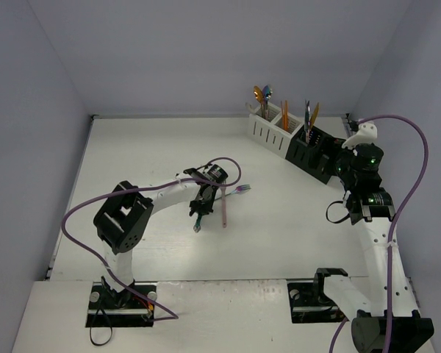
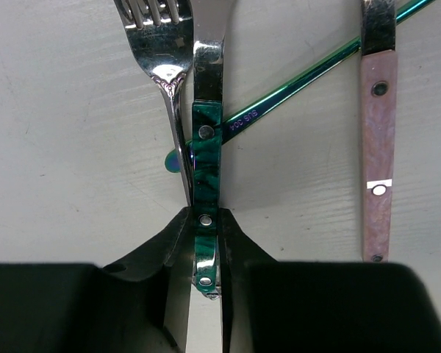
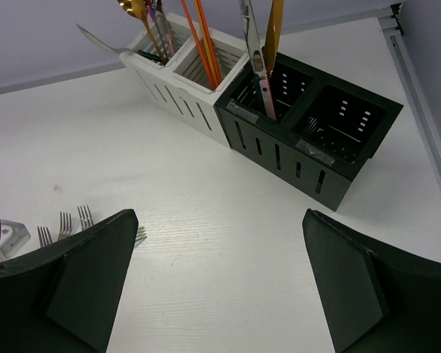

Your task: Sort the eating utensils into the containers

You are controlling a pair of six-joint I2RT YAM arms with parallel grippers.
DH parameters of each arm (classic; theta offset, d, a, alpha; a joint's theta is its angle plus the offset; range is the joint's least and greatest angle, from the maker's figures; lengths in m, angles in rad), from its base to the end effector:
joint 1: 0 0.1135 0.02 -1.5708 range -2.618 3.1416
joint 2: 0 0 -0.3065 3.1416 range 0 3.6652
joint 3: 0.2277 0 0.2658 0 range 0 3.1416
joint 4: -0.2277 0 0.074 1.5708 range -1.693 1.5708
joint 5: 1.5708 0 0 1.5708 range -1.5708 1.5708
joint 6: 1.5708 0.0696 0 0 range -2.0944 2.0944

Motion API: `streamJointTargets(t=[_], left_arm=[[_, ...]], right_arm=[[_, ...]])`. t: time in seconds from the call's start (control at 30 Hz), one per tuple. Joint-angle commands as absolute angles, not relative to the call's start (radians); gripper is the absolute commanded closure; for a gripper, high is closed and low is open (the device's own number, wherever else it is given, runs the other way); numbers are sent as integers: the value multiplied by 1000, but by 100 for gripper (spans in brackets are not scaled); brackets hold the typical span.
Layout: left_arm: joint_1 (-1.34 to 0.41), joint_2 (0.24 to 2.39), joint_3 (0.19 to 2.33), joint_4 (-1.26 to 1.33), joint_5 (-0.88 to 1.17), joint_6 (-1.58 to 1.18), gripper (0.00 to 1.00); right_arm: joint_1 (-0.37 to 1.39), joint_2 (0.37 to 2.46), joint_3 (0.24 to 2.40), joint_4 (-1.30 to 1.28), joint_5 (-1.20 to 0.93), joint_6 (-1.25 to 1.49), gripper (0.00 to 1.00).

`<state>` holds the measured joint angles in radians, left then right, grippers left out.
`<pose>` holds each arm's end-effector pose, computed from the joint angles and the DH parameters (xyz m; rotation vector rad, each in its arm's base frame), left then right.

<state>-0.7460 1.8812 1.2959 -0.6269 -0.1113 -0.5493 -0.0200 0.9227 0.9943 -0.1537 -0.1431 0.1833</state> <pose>0.3084 -0.2745 0.1783 0.2454 2.7730 -0.1807 0.2315 0.0053 0.4245 0.0592 1.6566 0.2424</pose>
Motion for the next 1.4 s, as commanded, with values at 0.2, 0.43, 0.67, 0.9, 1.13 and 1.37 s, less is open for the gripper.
streamJointTargets(t=[0.2, 0.43, 0.67, 0.9, 1.13, 1.37], left_arm=[[-750, 1698, 1352, -663, -143, -518, 100], [-784, 1572, 1377, -605, -118, -420, 100], [-873, 1416, 1326, -387, -69, -290, 100], [-919, 1296, 1246, -193, -19, -267, 100], [-954, 1320, 1273, -197, -8, -252, 100], [-959, 1346, 1289, -216, -24, -261, 100]], right_arm=[[-9, 942, 1041, -110, -337, 223, 7], [70, 1021, 1099, -109, -522, 312, 7], [283, 1145, 1183, -98, -496, 356, 9], [351, 1220, 1220, -78, -474, 380, 13], [399, 1247, 1239, -44, -443, 369, 21], [426, 1249, 1256, -31, -424, 355, 32]])
